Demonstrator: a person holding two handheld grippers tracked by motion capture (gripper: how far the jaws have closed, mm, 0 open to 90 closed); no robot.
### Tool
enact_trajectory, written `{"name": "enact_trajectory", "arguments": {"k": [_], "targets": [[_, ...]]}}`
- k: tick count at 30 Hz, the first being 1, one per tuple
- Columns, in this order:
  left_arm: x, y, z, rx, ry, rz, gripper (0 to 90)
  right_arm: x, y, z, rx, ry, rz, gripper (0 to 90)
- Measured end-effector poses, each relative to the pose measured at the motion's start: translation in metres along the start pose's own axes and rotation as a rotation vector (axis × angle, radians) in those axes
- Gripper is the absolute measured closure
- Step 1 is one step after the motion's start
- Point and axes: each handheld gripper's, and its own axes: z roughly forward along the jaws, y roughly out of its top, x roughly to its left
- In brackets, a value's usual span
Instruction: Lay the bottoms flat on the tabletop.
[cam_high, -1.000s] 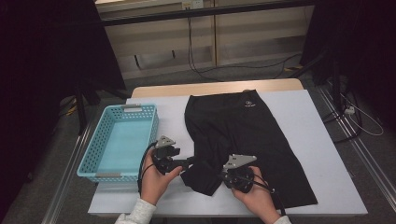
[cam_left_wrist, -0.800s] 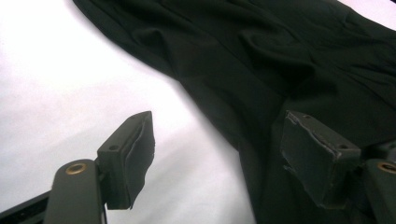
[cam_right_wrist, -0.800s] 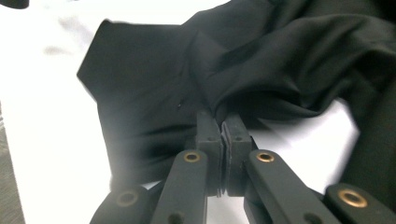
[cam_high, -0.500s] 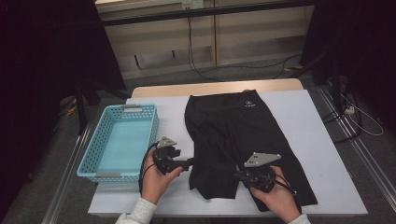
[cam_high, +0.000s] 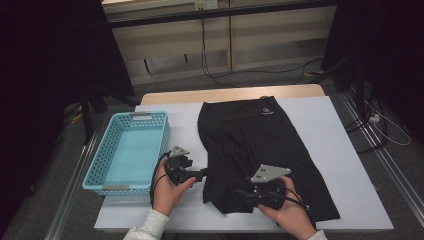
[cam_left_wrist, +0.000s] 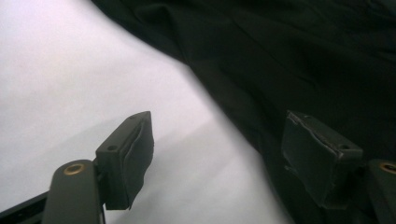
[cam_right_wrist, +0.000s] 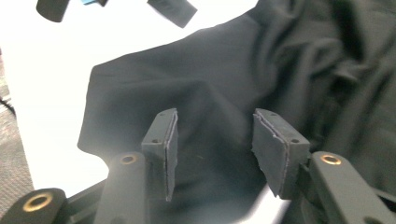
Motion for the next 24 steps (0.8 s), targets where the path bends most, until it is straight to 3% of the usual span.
{"name": "enact_trajectory", "arguments": {"k": [5,8,10,15,17,18,19,21,22,24], "targets": [[0.001,0.001,-0.001,0.001,0.011,0.001,22.5,0.01,0.006,0.014,0.015,0.042,-0.023,43.9],[0.0,0.002,-0.001,-0.001,0.017,0.015,21.9,0.016,0.01,0.021,0.031,0.042,-0.05,44.0],[-0.001,0.003,-0.002,-0.003,0.025,0.031,21.8,0.018,0.012,0.026,0.024,0.061,-0.05,44.0],[-0.001,0.004,-0.003,-0.008,0.02,0.016,21.1,0.02,0.009,0.044,0.076,0.079,-0.024,43.5],[0.0,0.004,-0.003,-0.008,0.024,0.017,20.9,0.022,0.007,0.047,0.108,0.058,-0.065,48.4],[0.0,0.004,-0.004,-0.003,0.023,0.021,20.7,0.021,0.005,0.047,0.094,0.049,-0.075,52.6],[0.0,0.004,-0.003,-0.003,0.019,0.019,20.7,0.02,0.004,0.046,0.088,0.049,-0.062,60.4],[-0.002,0.003,-0.002,-0.005,0.021,0.014,20.7,0.017,0.004,0.044,0.094,0.056,-0.056,84.2],[-0.002,0.002,-0.002,0.003,0.016,0.017,20.7,0.016,0.003,0.044,0.09,0.075,-0.041,88.2],[0.0,0.002,-0.001,-0.004,0.016,0.002,20.7,0.015,0.002,0.041,0.089,0.07,-0.048,89.7]]}}
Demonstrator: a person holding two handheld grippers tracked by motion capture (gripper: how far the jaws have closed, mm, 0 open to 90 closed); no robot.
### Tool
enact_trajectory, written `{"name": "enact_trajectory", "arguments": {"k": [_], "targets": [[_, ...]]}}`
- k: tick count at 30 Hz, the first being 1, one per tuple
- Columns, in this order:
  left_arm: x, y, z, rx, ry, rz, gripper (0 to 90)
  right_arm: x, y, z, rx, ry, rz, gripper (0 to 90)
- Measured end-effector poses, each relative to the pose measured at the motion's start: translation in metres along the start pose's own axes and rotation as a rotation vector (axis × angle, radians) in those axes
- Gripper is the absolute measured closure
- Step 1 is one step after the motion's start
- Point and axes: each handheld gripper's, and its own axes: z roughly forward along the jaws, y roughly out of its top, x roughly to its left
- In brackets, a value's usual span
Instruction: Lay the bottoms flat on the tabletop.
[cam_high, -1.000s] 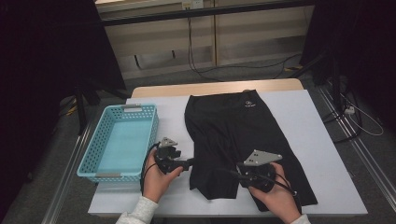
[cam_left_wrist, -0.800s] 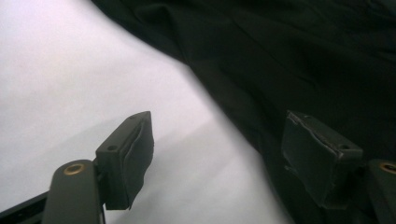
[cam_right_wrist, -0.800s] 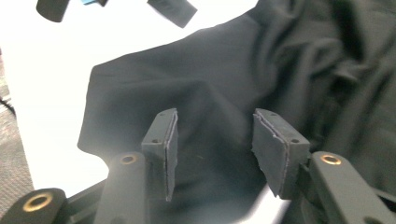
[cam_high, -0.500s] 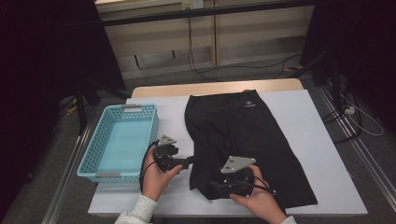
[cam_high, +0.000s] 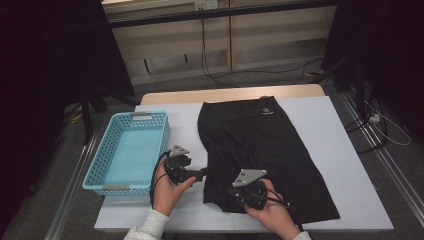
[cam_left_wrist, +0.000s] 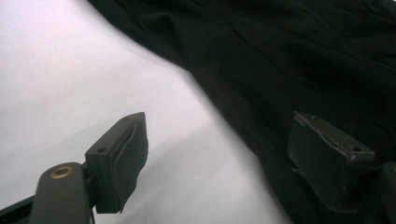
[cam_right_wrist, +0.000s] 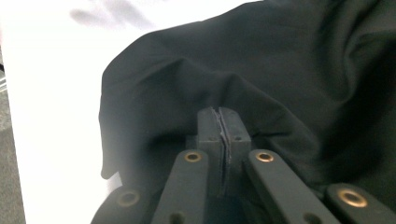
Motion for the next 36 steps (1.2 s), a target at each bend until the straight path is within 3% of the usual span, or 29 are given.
{"name": "enact_trajectory", "arguments": {"k": [7,12,25,28,33,36], "targets": [[0.007,0.0,-0.003,-0.002,0.01,-0.023,20.7,-0.017,-0.008,-0.027,-0.07,-0.024,0.08,90.0],[0.006,0.001,-0.001,-0.002,0.009,-0.022,20.7,-0.02,-0.018,-0.036,-0.027,-0.047,0.059,89.9],[0.005,0.0,0.008,0.011,0.002,-0.03,20.7,-0.037,-0.03,-0.049,-0.033,-0.147,0.114,88.6],[0.004,0.001,0.007,0.013,-0.001,-0.026,20.7,-0.037,-0.03,-0.047,-0.036,-0.142,0.132,81.3],[0.004,0.001,0.004,0.004,-0.003,-0.029,20.6,-0.026,-0.02,-0.047,-0.076,-0.159,0.114,61.8],[0.004,0.001,0.004,-0.003,0.01,-0.023,20.4,-0.017,-0.012,-0.044,-0.094,-0.134,0.062,56.6]]}}
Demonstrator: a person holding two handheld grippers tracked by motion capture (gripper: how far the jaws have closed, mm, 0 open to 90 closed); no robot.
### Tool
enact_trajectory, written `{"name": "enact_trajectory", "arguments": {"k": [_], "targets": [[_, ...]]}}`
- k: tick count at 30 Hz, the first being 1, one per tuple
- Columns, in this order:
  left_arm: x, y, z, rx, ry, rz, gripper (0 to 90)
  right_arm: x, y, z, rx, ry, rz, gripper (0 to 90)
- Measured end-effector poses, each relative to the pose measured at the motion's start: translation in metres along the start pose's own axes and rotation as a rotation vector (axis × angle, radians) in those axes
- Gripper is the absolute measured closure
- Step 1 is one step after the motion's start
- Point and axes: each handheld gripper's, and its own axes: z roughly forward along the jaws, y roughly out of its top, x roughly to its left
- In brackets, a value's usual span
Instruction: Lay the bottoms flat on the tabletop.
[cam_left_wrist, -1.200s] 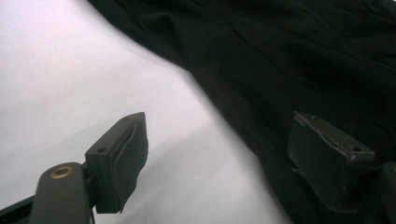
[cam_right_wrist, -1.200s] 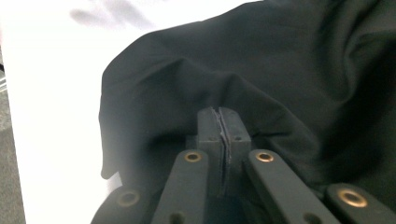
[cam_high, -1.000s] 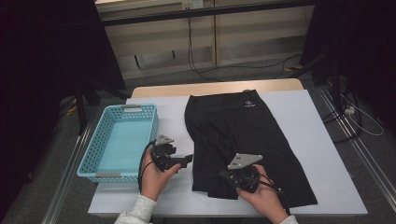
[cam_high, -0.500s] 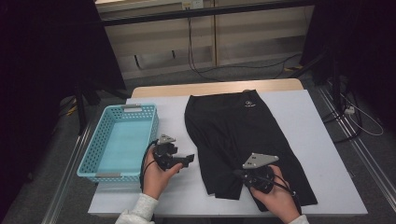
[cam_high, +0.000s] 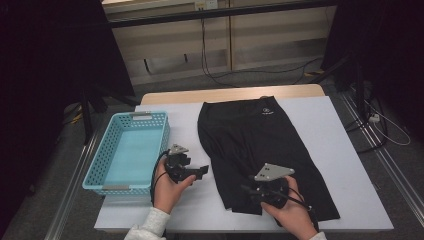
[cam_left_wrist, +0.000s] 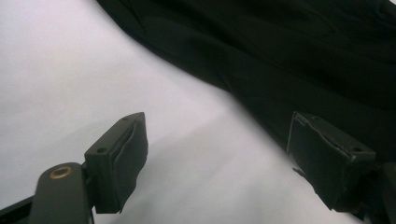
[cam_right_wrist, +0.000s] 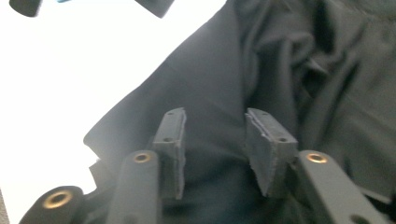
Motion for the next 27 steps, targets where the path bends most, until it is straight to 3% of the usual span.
{"name": "enact_trajectory", "arguments": {"k": [2,6,10,12,14,16,17,24,27], "targets": [[0.0,0.0,0.0,0.008,-0.006,-0.001,20.4,0.006,0.003,0.003,-0.013,0.018,-0.005,53.7],[0.0,-0.001,0.0,0.009,-0.004,-0.003,20.1,0.02,0.01,0.012,-0.043,0.109,-0.021,49.2],[0.0,-0.002,-0.001,0.011,-0.003,0.0,20.0,0.035,0.012,0.029,-0.001,0.164,-0.06,49.0],[0.0,-0.003,-0.002,0.011,0.003,0.0,20.0,0.04,0.012,0.037,0.028,0.161,-0.082,50.9],[0.0,-0.004,-0.003,0.014,0.01,-0.001,20.0,0.043,0.01,0.046,0.087,0.118,-0.113,62.3],[0.001,-0.005,-0.004,0.017,0.013,0.001,20.0,0.042,0.009,0.048,0.068,0.118,-0.098,74.3],[0.001,-0.005,-0.004,0.016,0.014,0.0,20.0,0.041,0.01,0.047,0.078,0.121,-0.1,88.1],[-0.001,-0.005,-0.004,0.017,0.008,0.001,20.0,0.024,0.016,0.025,-0.01,0.092,-0.05,89.9],[0.001,-0.005,-0.004,0.018,0.006,-0.001,20.0,0.009,0.015,0.015,-0.048,0.091,0.019,89.8]]}}
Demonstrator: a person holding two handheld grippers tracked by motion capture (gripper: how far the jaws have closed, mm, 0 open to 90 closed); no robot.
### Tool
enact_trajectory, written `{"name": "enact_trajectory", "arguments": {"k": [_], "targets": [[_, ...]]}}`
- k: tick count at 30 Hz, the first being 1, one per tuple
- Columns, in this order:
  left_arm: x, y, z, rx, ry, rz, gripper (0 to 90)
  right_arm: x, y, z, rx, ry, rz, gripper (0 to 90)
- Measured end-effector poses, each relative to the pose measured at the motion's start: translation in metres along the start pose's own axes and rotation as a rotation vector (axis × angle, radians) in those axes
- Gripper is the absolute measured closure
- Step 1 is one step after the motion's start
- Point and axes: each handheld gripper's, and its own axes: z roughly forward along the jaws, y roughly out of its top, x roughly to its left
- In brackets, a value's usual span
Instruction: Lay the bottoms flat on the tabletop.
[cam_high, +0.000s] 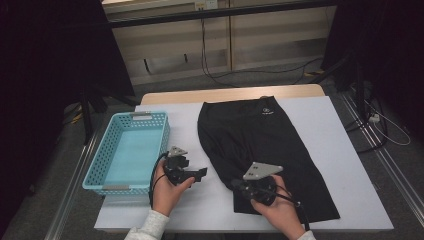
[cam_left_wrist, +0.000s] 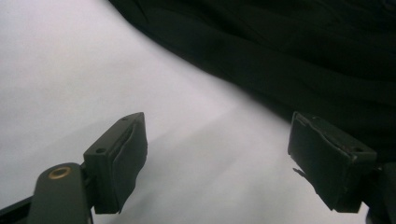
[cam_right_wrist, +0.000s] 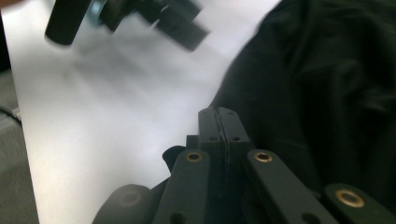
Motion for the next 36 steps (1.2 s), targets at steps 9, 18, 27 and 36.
{"name": "enact_trajectory", "arguments": {"k": [9,18,27,36], "targets": [[0.0,0.0,0.002,0.005,-0.012,-0.008,20.0,-0.034,-0.013,-0.011,-0.006,-0.093,0.119,89.1],[0.0,0.001,0.003,0.005,-0.02,-0.011,20.0,-0.034,-0.018,-0.004,0.069,-0.171,0.057,75.4],[-0.002,0.003,0.002,-0.001,-0.033,-0.011,20.0,-0.017,-0.007,-0.007,0.034,-0.11,-0.017,65.4],[0.0,0.002,0.002,-0.007,-0.031,-0.028,20.0,0.0,-0.012,0.01,0.113,-0.066,-0.086,55.4]]}}
